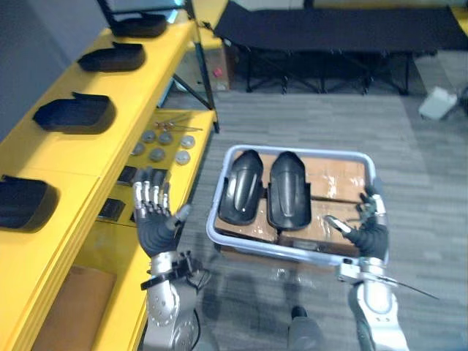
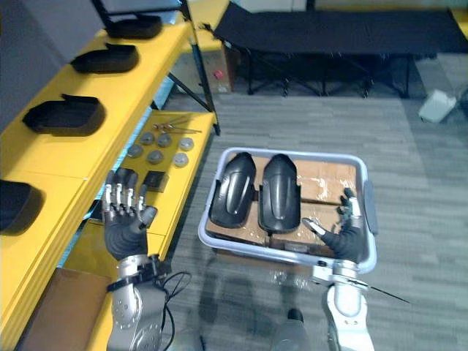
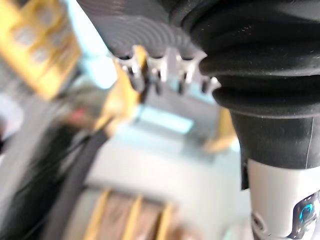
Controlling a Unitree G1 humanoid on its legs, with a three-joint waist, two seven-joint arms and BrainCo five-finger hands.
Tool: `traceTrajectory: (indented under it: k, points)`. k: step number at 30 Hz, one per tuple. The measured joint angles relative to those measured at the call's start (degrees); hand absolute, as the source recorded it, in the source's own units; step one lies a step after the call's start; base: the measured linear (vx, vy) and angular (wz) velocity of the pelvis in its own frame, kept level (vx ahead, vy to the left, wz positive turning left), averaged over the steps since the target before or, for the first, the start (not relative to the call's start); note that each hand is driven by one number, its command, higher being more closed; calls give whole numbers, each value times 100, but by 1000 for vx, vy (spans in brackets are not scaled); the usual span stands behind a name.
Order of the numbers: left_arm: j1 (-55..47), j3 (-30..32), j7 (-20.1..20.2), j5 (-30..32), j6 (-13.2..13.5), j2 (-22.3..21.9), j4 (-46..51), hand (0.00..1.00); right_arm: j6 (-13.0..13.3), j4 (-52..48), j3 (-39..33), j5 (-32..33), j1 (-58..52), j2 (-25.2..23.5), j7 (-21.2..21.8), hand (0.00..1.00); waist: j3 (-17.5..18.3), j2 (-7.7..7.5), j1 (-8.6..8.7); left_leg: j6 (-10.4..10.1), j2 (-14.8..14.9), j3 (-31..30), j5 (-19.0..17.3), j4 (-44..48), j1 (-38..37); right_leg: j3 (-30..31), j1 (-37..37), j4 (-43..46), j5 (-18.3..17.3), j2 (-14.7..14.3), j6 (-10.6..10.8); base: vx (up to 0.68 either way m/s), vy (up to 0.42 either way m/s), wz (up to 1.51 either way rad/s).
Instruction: Walk over and take plastic housings, then place them on the shelf
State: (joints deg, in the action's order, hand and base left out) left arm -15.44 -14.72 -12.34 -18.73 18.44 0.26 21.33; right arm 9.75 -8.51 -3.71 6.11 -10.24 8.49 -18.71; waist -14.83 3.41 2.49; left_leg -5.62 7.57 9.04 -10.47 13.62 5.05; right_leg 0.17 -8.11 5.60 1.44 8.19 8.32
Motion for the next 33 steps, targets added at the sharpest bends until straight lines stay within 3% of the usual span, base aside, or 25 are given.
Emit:
traceTrajectory:
  k: [3,8,12,17,23,27,29,33]
  points:
    - [53,-103,263,5,-150,159,-169,0,-178,984,13,43,557,-69,-60,0,-108,-179,-62,-3,-31,106,3,48,17,-44,93,-393,327,33,2,-35,29,-25]
    - [440,-295,192,771,-663,442,-953,0,-387,2390,-106,223,1533,148,-534,0,-213,-179,-185,18,-110,-111,-12,247,223,-339,307,-769,582,121,-1,-47,46,15]
    - [473,-409,116,797,-857,444,-1196,0,-511,3208,-338,311,2606,670,-800,0,-462,-139,-336,11,-103,-301,-8,437,533,-492,209,-836,689,100,-36,-115,5,22]
    - [454,-607,138,727,-812,444,-1351,0,-627,4533,-395,439,3965,1421,-867,0,-796,75,-522,-2,-149,-562,62,559,826,-729,136,-837,755,115,-51,-66,1,21]
    - [507,-982,162,704,-595,421,-1675,0,-649,5711,-94,435,5131,1998,-861,0,-931,161,-675,28,-249,-692,140,559,1043,-829,0,-832,792,201,-26,-22,11,15]
    - [684,-1158,91,502,-578,380,-1908,0,-873,6384,169,430,5895,2437,-658,0,-1126,351,-750,46,-346,-867,140,704,1216,-1104,-66,-677,797,285,-17,-41,37,18]
    - [706,-1145,12,492,-555,383,-1968,0,-939,6553,301,420,6060,2497,-575,0,-1128,353,-828,68,-352,-856,155,715,1307,-1106,-194,-618,797,297,-17,-65,29,4]
    - [710,-1163,-142,278,-456,374,-2163,0,-1576,7248,449,395,6575,2727,-127,0,-1270,484,-979,85,-371,-908,167,888,1536,-1150,-395,-435,777,328,-39,-70,29,5]
